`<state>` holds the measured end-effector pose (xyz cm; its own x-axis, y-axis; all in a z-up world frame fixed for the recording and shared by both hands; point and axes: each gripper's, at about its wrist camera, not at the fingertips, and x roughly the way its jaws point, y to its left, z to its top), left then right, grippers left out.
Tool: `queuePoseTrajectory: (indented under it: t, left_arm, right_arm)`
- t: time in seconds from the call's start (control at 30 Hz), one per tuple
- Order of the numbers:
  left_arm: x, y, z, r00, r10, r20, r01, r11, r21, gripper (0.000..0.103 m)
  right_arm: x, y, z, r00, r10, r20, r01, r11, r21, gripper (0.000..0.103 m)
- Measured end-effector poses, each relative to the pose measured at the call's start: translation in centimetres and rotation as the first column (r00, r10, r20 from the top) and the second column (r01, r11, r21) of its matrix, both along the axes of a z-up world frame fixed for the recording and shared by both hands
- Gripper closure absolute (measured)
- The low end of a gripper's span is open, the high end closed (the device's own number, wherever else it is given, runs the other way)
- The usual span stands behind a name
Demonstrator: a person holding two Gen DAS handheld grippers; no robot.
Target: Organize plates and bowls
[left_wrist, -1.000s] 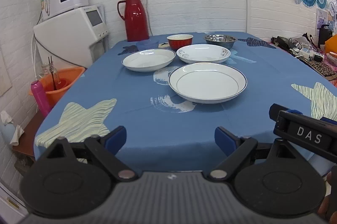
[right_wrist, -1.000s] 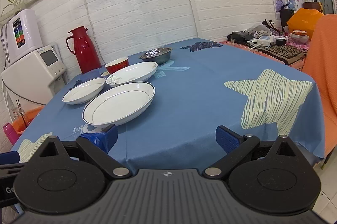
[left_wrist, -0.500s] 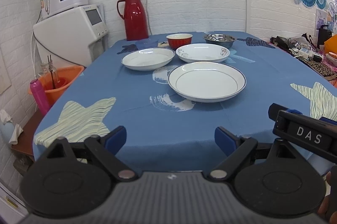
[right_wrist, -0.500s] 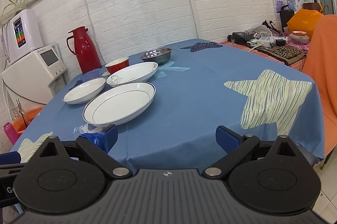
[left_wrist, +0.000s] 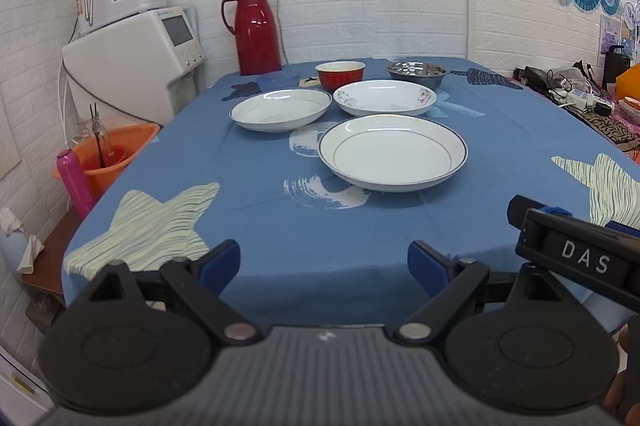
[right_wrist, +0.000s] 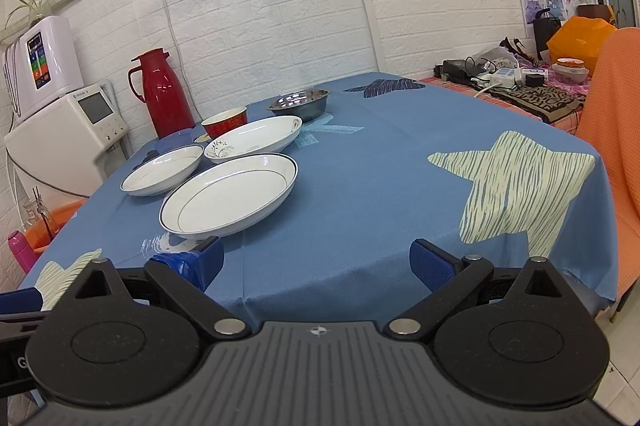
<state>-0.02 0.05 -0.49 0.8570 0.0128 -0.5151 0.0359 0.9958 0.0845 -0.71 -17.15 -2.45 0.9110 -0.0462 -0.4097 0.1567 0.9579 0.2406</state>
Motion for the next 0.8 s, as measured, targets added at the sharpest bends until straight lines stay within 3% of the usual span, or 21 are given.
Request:
queuePoseTrajectory:
  t: [0.8]
  left_arm:
    - [1.2, -0.7, -0.5, 0.999, -0.028, -0.031, 0.028, 1.0, 0.001, 0.013]
  right_arm:
    - [-0.2, -0.1, -0.2, 1.0, -0.027, 0.014, 0.028, 0.999, -0.028, 0.016]
